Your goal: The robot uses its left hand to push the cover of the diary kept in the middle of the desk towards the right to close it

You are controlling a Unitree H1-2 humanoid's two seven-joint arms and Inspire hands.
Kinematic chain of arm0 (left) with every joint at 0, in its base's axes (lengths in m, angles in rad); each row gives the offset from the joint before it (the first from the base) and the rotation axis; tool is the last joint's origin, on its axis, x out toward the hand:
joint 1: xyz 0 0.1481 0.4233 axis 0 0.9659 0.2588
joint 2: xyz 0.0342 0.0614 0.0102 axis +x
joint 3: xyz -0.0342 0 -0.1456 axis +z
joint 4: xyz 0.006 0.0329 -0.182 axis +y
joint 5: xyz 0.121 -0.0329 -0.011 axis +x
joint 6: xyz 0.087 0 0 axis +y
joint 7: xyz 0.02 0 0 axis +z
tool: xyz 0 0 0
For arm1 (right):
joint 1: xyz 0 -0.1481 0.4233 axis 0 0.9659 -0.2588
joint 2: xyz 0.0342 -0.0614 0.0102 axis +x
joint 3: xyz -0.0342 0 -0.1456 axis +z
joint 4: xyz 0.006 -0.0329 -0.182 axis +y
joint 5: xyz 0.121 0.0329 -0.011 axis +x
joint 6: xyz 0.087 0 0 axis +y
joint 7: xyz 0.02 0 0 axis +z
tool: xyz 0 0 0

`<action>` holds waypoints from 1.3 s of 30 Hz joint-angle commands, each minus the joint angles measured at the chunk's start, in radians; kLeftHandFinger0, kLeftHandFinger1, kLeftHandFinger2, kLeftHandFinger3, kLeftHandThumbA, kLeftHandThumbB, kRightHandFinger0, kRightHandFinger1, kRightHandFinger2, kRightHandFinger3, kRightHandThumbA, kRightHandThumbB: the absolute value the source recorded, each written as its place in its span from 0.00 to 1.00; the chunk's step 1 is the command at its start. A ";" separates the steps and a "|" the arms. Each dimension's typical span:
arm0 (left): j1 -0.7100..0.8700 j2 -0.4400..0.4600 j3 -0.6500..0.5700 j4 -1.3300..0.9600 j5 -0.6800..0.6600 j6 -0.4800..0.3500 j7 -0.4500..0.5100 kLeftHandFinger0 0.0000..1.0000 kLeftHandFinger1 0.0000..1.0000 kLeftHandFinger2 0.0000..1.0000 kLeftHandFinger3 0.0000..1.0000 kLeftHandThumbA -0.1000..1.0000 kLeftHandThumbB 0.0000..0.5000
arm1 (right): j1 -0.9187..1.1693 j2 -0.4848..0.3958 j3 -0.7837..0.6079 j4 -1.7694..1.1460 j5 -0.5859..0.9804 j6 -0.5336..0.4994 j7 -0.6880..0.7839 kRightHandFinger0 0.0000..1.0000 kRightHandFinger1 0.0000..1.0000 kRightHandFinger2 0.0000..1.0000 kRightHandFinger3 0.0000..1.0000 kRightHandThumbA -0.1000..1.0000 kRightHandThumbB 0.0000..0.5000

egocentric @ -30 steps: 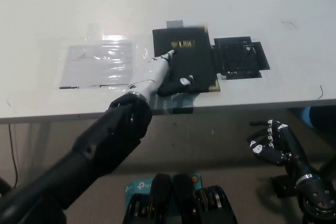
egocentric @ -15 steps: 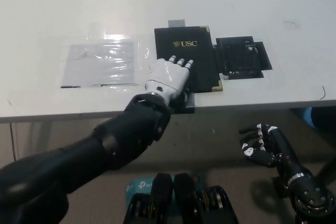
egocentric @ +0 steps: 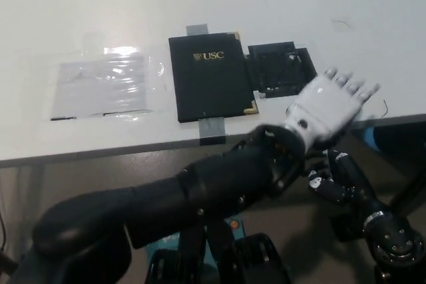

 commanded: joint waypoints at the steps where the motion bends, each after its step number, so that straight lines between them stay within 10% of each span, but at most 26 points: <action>1: 0.005 0.063 0.112 -0.174 0.034 -0.006 -0.073 1.00 1.00 1.00 1.00 0.42 0.00 | -0.019 0.008 -0.011 -0.026 0.002 0.009 0.010 0.24 0.31 0.42 0.58 0.25 0.10; 13: 0.135 0.198 0.488 -0.731 -0.050 -0.019 -0.154 1.00 1.00 1.00 1.00 0.34 0.03 | 0.020 0.022 -0.043 -0.026 0.002 -0.001 -0.010 0.21 0.30 0.41 0.55 0.21 0.11; 20: 0.374 0.143 0.818 -1.015 -0.458 -0.015 -0.120 1.00 1.00 1.00 1.00 0.84 0.00 | 0.026 0.024 -0.059 -0.031 0.005 -0.003 -0.016 0.24 0.31 0.42 0.55 0.20 0.10; 39: 1.130 0.048 1.279 -0.713 -0.902 -0.413 -0.063 0.91 0.96 0.94 0.99 0.72 0.00 | 0.021 0.013 -0.090 -0.019 0.021 -0.021 -0.015 0.28 0.32 0.42 0.56 0.19 0.09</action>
